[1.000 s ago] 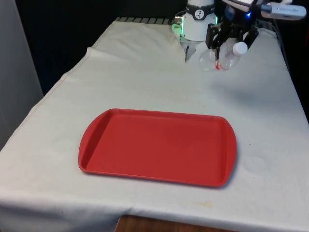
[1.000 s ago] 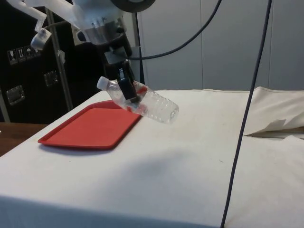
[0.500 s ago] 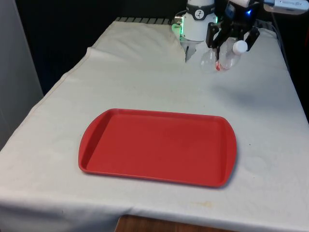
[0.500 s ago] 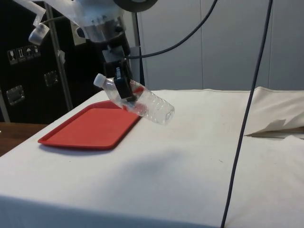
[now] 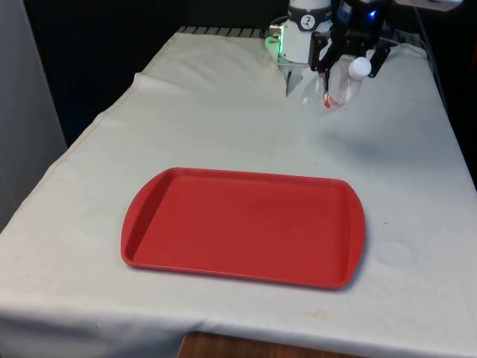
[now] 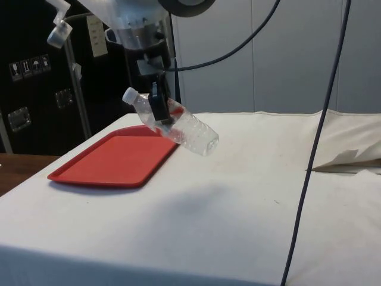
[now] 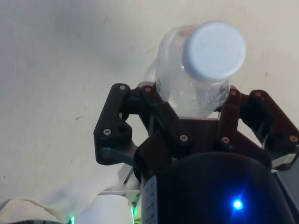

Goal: Place the bottle upright on the tray.

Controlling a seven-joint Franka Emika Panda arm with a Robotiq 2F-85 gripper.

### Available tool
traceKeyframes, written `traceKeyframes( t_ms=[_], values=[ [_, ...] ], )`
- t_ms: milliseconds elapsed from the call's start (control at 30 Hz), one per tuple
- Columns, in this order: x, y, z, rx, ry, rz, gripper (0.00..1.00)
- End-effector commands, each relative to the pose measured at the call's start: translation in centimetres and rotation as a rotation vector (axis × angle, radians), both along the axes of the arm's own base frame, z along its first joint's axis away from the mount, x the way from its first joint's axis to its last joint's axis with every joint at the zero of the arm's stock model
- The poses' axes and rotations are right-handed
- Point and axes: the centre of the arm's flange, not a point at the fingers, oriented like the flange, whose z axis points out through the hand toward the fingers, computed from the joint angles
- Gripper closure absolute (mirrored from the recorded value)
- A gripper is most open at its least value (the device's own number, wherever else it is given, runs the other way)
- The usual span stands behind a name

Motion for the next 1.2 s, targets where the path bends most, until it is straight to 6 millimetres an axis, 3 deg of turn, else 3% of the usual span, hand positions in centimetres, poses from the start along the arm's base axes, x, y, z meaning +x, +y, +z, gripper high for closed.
traceKeyframes(
  t_ms=[0, 1167],
  values=[
    [0.0, -0.2, 0.2, -0.001, -0.021, -0.003, 1.00],
    [1.6, -3.8, 0.2, 0.126, -0.165, -0.069, 1.00]
  ],
)
